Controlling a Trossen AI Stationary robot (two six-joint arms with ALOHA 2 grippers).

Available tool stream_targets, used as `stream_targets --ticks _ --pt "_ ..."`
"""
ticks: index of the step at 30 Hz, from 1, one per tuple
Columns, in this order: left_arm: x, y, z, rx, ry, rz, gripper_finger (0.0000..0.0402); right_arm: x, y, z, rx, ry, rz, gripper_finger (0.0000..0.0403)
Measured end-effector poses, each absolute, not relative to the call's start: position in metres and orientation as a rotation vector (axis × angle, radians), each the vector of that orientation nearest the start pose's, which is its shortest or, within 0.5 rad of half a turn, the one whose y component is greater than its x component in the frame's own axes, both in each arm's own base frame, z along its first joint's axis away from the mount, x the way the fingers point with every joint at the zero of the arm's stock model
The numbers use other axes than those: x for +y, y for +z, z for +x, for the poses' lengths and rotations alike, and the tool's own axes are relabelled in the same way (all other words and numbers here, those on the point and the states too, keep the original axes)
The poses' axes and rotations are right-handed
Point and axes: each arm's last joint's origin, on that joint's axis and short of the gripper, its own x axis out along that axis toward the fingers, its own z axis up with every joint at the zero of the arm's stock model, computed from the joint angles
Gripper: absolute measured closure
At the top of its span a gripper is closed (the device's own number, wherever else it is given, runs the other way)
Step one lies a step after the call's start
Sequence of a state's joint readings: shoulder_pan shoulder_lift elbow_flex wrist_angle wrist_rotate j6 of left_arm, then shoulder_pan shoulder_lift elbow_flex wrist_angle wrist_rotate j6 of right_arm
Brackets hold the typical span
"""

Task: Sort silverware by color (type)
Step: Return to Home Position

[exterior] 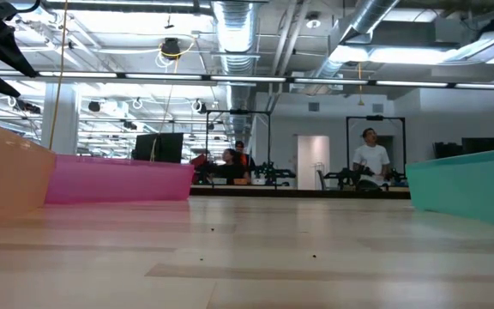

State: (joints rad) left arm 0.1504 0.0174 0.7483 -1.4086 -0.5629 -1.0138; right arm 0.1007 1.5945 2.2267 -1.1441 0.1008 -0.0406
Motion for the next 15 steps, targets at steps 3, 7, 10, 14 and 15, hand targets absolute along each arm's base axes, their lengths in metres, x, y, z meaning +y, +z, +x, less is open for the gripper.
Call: stream_targets --ticks 3,7,10,14,15 --pt "0.011 0.259 -0.032 0.255 0.973 -0.781 0.0155 0.024 0.493 0.266 0.496 -0.017 -0.084 0.0230" --pt "0.011 0.259 -0.032 0.256 0.971 -0.782 0.0155 0.022 0.462 0.246 0.325 -0.022 -0.059 0.0230" --pt "0.011 0.259 -0.032 0.256 0.971 -0.782 0.0155 0.021 0.430 0.231 0.159 -0.024 -0.009 0.0230" --pt "0.011 0.259 -0.032 0.255 0.972 -0.781 0.0155 0.017 0.385 0.216 0.039 -0.036 0.054 0.0230" --pt "0.011 0.259 -0.032 0.254 0.972 -0.784 0.0155 0.015 0.376 0.212 0.020 -0.042 0.076 0.0230"
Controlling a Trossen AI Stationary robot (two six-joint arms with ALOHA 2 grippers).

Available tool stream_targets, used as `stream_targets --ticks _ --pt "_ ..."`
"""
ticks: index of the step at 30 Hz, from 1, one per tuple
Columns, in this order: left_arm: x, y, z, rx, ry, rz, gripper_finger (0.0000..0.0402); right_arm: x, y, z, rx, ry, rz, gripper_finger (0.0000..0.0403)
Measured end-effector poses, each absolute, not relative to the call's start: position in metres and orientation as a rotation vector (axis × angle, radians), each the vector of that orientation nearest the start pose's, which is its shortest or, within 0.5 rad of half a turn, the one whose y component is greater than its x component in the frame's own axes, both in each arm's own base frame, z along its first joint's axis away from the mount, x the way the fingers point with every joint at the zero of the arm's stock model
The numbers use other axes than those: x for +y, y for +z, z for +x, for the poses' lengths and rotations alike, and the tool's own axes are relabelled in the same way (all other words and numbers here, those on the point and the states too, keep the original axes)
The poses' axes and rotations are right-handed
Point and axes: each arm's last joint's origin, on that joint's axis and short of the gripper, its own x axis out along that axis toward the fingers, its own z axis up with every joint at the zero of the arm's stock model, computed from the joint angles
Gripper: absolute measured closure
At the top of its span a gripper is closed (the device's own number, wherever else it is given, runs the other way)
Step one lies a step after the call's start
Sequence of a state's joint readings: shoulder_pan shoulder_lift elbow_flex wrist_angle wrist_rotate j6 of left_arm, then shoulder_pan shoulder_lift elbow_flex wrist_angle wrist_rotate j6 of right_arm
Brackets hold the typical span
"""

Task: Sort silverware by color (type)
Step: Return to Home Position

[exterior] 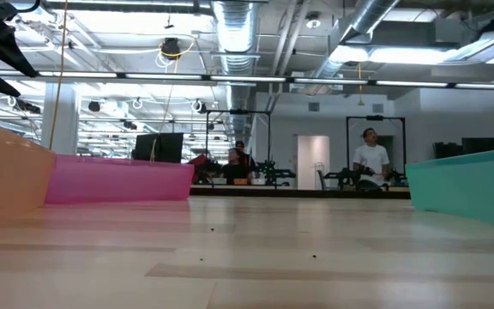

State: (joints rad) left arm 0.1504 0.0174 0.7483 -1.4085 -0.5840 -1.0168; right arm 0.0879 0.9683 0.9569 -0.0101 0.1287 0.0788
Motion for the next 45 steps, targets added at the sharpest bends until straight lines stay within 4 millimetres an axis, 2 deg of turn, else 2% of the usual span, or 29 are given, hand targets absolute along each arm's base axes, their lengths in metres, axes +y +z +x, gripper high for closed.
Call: stream_targets --ticks 6,9,12,14,17,20,27,37,45 --pt "0.011 0.265 -0.027 0.238 0.889 -0.700 0.0155 0.008 0.337 0.196 -0.004 -0.067 0.181 0.0230" --pt "0.012 0.280 -0.023 0.107 0.801 -0.658 0.0155 0.008 0.324 0.190 0.014 -0.068 0.219 0.0230" --pt "0.014 0.296 -0.024 -0.044 0.838 -0.594 0.0155 0.008 0.312 0.185 0.034 -0.071 0.240 0.0230" --pt "0.015 0.300 -0.016 -0.116 0.830 -0.549 0.0155 0.008 0.306 0.183 0.030 -0.070 0.242 0.0230" --pt "0.016 0.293 0.004 -0.106 0.728 -0.464 0.0155 0.008 0.300 0.182 0.013 -0.068 0.244 0.0230" --pt "0.017 0.278 0.027 -0.097 0.618 -0.424 0.0155 0.008 0.293 0.181 0.002 -0.065 0.238 0.0230" --pt "0.017 0.253 0.060 -0.187 0.386 -0.377 0.0155 0.008 0.275 0.179 -0.011 -0.054 0.259 0.0230" --pt "0.013 0.219 0.079 -0.136 0.305 -0.372 0.0155 0.012 0.232 0.156 -0.188 -0.008 0.285 0.0230" --pt "0.004 0.192 0.090 -0.147 0.282 -0.349 0.0155 0.010 0.205 0.145 -0.216 -0.014 0.311 0.0230"
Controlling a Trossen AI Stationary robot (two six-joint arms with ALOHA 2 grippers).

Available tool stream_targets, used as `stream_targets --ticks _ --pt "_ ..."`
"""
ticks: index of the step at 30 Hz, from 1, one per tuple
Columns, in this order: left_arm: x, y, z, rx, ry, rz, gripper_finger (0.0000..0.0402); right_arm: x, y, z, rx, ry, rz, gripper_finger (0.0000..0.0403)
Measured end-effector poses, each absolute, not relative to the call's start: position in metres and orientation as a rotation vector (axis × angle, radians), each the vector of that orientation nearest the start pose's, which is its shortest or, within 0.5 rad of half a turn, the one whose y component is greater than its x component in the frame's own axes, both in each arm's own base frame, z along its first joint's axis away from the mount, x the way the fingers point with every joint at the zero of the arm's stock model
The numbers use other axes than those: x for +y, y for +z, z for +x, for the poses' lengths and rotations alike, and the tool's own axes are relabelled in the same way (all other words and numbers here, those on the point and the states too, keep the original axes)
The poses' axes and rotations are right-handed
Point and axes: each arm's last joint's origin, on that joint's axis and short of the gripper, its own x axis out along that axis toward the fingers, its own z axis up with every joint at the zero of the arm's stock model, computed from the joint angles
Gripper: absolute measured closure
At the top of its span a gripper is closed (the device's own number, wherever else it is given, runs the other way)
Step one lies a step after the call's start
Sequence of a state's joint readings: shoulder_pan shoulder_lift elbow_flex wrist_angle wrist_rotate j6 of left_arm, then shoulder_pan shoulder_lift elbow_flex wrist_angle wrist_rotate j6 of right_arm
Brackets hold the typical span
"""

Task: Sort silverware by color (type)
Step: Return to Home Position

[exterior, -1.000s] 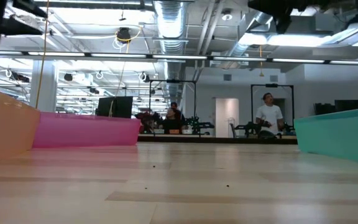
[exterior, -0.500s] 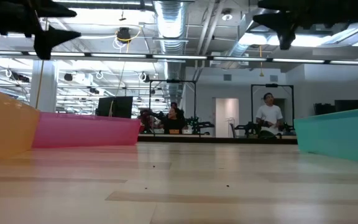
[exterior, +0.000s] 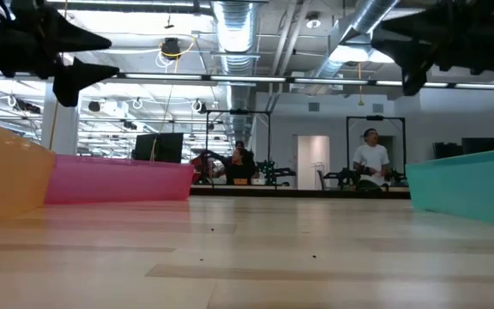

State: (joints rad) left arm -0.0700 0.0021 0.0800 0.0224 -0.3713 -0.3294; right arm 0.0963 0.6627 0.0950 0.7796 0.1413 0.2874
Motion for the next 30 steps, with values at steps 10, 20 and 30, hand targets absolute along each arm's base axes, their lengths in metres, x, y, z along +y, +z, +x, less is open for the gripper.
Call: stream_targets --ticks 10,20,30 --pt "-0.012 0.190 0.091 -0.068 -0.101 -0.279 0.0155 0.008 0.180 0.138 -0.168 -0.046 0.344 0.0230" --pt "-0.016 0.186 0.091 -0.007 -0.246 -0.231 0.0155 0.009 0.172 0.142 -0.100 -0.052 0.331 0.0230" --pt "-0.017 0.191 0.090 -0.055 -0.292 -0.232 0.0155 0.002 0.200 0.134 -0.409 -0.032 0.409 0.0230"
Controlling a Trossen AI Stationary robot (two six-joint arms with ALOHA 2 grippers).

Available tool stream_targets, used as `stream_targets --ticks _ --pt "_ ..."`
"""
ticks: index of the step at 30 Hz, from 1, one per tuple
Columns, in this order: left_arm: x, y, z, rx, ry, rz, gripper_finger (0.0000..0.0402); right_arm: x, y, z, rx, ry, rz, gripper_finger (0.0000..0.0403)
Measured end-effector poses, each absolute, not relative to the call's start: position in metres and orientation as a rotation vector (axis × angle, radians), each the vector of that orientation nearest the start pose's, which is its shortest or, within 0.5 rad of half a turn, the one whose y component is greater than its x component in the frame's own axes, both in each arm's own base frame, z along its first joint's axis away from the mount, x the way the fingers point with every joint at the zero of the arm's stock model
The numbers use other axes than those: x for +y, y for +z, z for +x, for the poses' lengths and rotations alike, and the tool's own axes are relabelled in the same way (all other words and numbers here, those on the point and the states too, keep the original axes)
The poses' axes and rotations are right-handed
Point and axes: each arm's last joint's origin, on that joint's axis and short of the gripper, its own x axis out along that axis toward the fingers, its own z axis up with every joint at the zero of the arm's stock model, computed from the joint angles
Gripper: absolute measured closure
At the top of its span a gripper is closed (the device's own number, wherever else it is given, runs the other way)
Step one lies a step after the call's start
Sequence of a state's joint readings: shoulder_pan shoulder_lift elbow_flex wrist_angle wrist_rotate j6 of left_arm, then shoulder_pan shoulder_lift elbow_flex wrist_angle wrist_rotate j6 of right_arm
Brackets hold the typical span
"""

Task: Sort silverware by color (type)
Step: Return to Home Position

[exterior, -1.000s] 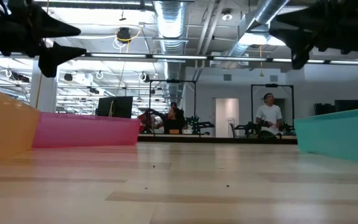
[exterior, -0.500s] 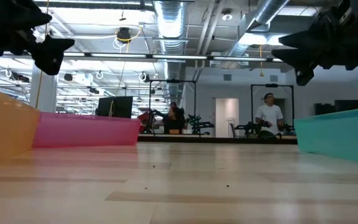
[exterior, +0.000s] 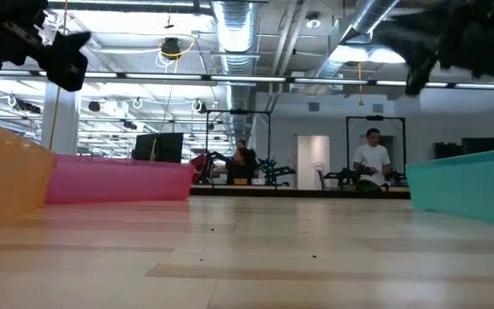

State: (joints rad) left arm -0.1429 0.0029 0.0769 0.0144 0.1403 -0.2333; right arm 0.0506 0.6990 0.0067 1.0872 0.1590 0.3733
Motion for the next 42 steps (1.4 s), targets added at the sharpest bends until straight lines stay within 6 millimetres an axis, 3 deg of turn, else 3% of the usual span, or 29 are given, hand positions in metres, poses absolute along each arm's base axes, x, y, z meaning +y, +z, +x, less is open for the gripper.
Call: stream_targets --ticks 5,9,16,21,26,31,36,42 --pt "-0.017 0.193 0.090 -0.071 -0.307 -0.243 0.0155 -0.004 0.232 0.109 -0.700 0.058 0.418 0.0230" --pt "-0.017 0.193 0.090 -0.075 -0.306 -0.246 0.0155 -0.006 0.246 0.090 -0.803 0.054 0.409 0.0230" --pt "-0.017 0.194 0.090 -0.091 -0.310 -0.244 0.0155 -0.009 0.239 0.076 -0.501 -0.205 0.462 0.0230" --pt "-0.017 0.195 0.090 -0.101 -0.284 -0.217 0.0155 -0.006 0.230 0.082 -0.372 -0.239 0.326 0.0230" --pt "-0.016 0.194 0.091 -0.117 -0.264 -0.192 0.0155 -0.006 0.200 0.088 -0.191 -0.337 0.290 0.0230" --pt "-0.017 0.181 0.094 -0.105 -0.261 -0.198 0.0155 -0.003 0.176 0.094 -0.076 -0.345 0.192 0.0230" --pt "-0.016 0.176 0.095 -0.080 -0.234 -0.220 0.0155 -0.002 0.174 0.096 -0.070 -0.311 0.146 0.0230" --pt "-0.018 0.182 0.094 -0.144 -0.317 -0.148 0.0155 0.004 0.172 0.096 -0.042 -0.185 0.166 0.0230"
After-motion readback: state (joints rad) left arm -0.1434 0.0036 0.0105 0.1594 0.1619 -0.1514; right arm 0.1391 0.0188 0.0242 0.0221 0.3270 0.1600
